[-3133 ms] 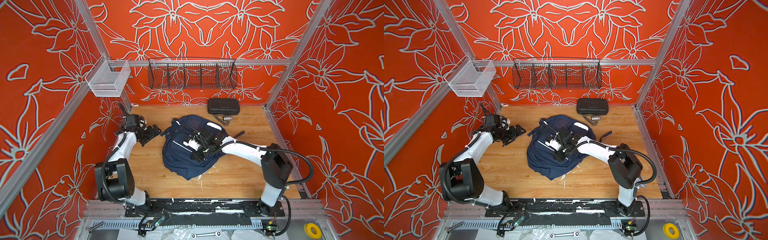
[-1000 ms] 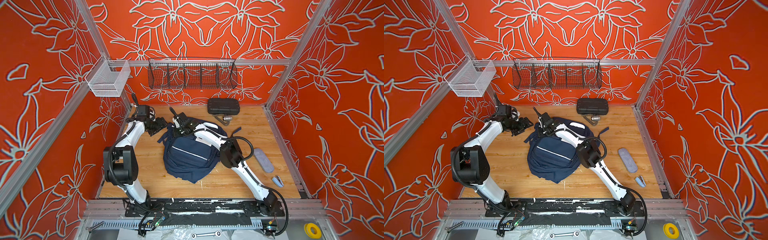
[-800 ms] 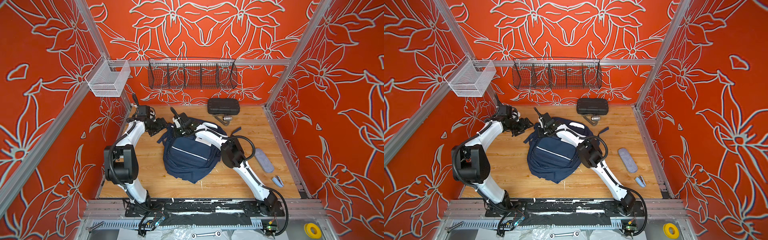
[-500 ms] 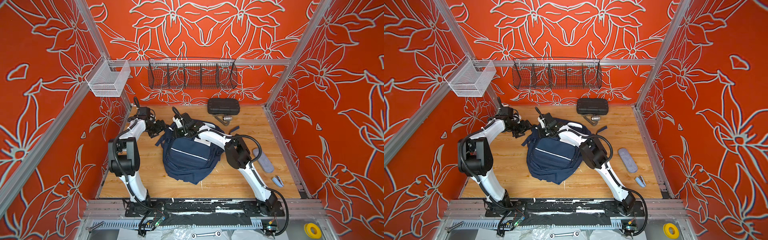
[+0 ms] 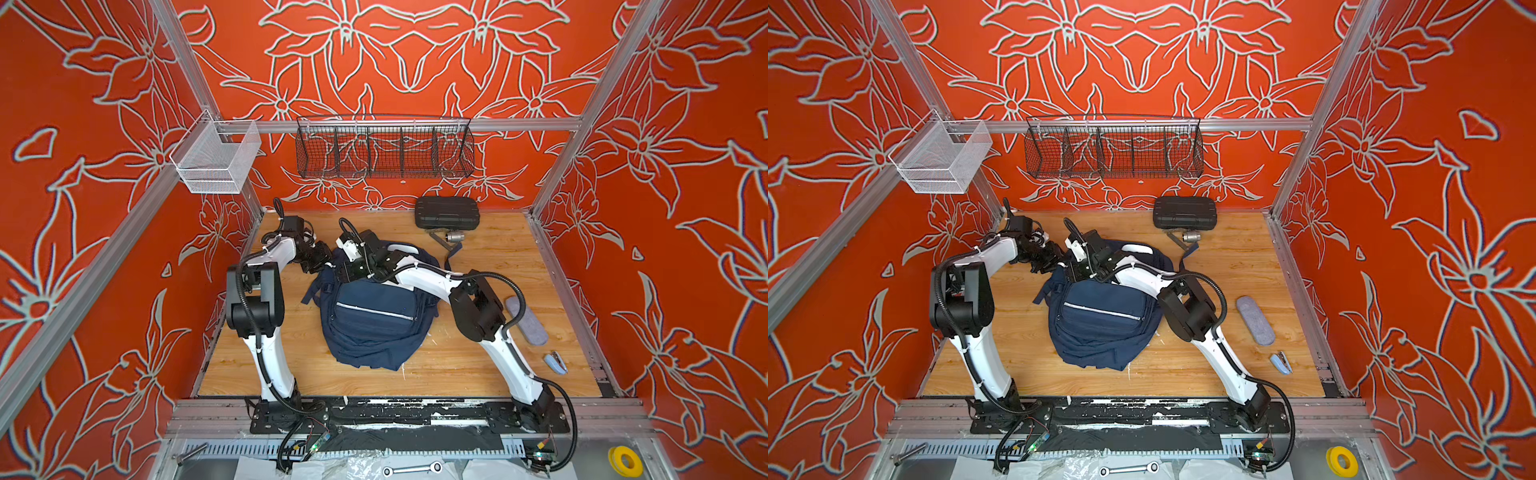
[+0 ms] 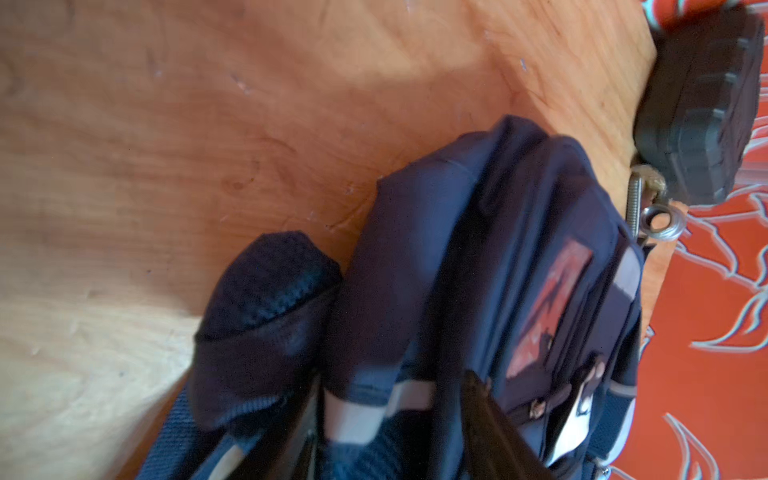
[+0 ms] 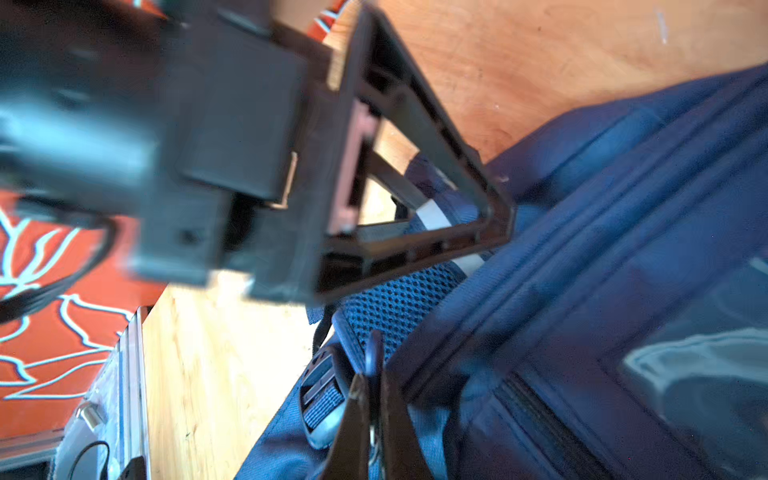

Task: Pack the student bag

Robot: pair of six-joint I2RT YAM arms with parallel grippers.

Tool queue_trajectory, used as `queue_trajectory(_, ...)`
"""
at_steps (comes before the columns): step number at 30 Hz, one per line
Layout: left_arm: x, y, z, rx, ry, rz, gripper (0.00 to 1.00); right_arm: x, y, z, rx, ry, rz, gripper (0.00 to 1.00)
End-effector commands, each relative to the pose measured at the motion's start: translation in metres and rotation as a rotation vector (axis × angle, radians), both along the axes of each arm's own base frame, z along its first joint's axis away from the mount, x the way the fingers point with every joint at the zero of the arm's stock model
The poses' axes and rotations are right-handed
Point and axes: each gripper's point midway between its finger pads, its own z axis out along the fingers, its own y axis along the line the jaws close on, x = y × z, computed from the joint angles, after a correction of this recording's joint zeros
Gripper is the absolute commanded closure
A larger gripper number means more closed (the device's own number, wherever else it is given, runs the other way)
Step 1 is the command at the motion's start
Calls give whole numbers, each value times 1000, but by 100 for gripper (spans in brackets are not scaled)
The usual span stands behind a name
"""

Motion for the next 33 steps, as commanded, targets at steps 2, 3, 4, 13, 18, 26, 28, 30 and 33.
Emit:
queue_trajectory(2, 4, -6, -5, -28, -3, -25, 74, -16, 17, 81, 164, -137, 103, 100)
queue_trajectory(3, 5, -7, -5, -29, -4, -26, 78, -16, 16, 82, 162, -137, 107, 100)
queue_trajectory(4, 6, -7, -5, -29, -5, -26, 84, -18, 16, 83, 163, -136, 117, 100)
queue_trajectory(13, 12, -1, 23, 2, -69, -35, 96, -35, 16, 86, 155, -140, 206, 100)
queue_trajectory(18, 18, 3, 17, -77, -42, 6, 100, -54, 18, 96, 188, -139, 298, 100)
queue_trajectory(26, 45, 12, 24, -163, -84, 118, 100, -94, 20, 93, 171, -125, 415, 100)
queue_trajectory(28, 52, 11, 26, -187, -95, 135, 100, -105, 22, 92, 175, -131, 455, 100)
queue_trajectory(30, 59, 11, 27, -203, -98, 142, 100, -116, 24, 90, 180, -138, 501, 100)
queue_trajectory(33, 67, 11, 28, -212, -99, 147, 100, -128, 24, 86, 181, -164, 555, 100)
